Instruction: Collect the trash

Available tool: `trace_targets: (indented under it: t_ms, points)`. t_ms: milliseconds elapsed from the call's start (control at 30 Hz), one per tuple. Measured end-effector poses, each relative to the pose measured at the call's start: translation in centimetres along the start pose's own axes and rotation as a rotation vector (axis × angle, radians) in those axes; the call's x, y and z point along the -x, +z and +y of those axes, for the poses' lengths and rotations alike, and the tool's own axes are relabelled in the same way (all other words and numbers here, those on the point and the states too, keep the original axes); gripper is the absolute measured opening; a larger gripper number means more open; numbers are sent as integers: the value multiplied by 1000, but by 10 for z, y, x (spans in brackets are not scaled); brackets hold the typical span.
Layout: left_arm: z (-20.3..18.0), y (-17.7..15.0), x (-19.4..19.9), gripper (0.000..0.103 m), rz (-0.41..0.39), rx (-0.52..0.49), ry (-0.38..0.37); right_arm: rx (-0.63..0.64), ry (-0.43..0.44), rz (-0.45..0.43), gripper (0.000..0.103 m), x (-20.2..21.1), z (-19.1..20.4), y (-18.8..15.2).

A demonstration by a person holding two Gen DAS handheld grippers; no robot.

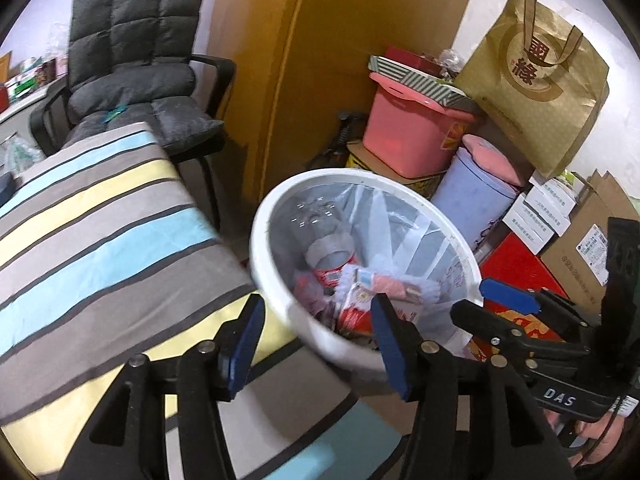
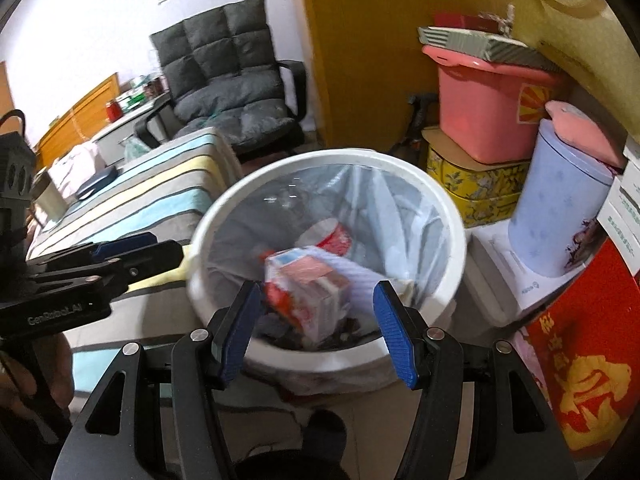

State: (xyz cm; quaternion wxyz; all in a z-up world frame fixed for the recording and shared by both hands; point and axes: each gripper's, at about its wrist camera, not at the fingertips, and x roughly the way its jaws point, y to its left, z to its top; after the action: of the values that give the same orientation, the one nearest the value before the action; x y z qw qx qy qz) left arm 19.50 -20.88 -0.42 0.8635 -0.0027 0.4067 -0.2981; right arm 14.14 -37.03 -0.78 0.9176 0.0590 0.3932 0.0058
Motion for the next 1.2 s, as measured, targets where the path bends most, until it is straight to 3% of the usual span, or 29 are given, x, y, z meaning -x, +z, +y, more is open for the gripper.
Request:
trace_targets:
  t_ms: [533, 1200]
  points:
    - [32, -60, 80, 59, -73, 69, 171, 110, 110, -32, 61, 29, 59, -20]
    - [47, -125, 141, 59, -123, 137, 280, 188, 208, -42, 61, 54, 100, -49]
